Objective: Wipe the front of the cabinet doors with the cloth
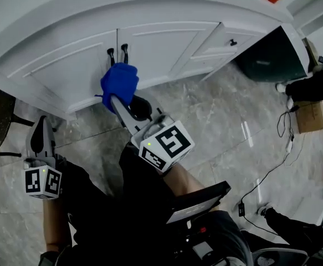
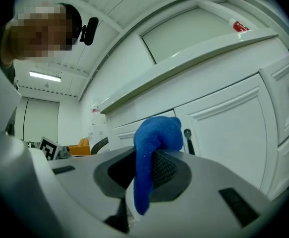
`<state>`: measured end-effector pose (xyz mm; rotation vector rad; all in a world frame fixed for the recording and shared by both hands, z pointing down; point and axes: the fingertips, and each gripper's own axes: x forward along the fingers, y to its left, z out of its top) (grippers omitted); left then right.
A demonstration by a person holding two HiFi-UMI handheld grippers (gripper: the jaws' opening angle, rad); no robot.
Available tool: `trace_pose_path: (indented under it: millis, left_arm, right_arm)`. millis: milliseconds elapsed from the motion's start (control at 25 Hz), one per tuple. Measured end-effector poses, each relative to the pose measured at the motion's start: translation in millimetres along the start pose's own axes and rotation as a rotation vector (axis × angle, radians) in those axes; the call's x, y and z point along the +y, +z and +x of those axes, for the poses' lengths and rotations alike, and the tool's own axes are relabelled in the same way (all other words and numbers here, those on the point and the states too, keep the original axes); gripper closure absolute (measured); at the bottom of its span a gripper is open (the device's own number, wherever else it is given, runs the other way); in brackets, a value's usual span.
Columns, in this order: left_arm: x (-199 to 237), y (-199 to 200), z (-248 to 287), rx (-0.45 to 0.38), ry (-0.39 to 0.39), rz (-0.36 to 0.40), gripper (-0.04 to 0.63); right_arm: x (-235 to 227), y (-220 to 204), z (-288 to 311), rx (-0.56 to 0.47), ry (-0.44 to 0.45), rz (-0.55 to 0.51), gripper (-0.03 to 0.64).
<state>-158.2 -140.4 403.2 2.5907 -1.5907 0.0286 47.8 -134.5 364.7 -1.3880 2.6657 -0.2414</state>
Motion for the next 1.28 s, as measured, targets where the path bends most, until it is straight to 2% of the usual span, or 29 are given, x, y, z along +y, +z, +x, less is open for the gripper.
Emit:
trace_pose_path:
  millis: [240, 400, 480, 560, 640, 760, 1000, 1120, 1280]
  left_arm:
    - [-12.1, -4.6, -3.0, 0.029, -0.043, -0.008, 0.592]
    - [-16.3, 10.5, -7.8, 0.038, -0.041, -0.021, 0.592]
    - [-18.1, 20.2, -10.1, 0.044, -0.035, -0.017, 0.592]
    - [-23.1, 27.7, -14.0, 0.064, -0.038, 0.020, 0.592]
    - [-30.4, 37.2, -23.0, 0.096, -0.044, 0.076, 0.592]
    - [-40.4, 66.9, -42.4, 0.112, -0.049, 0.110, 0.592]
    - [-64.0, 145.3, -63.5, 0.077, -0.084, 0.124, 0.592]
    - [-68.6, 180.0, -70.9, 0.082, -0.073, 0.114, 0.592]
    - [-75.4, 229.9, -82.8, 0.100, -0.053, 0.122, 0.592]
  right_arm:
    - [22.8, -15.4, 2.9, 0.062, 0.045, -0.015, 0.568]
    - [25.7, -4.4, -4.7, 0.074, 0.036, -0.002, 0.568]
    - [30.5, 10.3, -7.8, 0.056, 0.036, -0.032, 0.568]
    - [42.3, 30.1, -13.1, 0.034, 0.039, -0.096, 0.568]
    - [58.8, 44.0, -21.5, 0.055, 0.052, -0.127, 0.568]
    - [82.7, 58.2, -28.9, 0.104, 0.077, -0.128, 0.568]
    - [105.0, 88.8, -35.0, 0.144, 0.042, -0.132, 0.568]
    - [113.0, 107.1, -35.8, 0.181, 0.031, -0.132, 0.568]
    - [128.2, 151.5, -34.3, 0.197, 0.034, -0.146, 0.568]
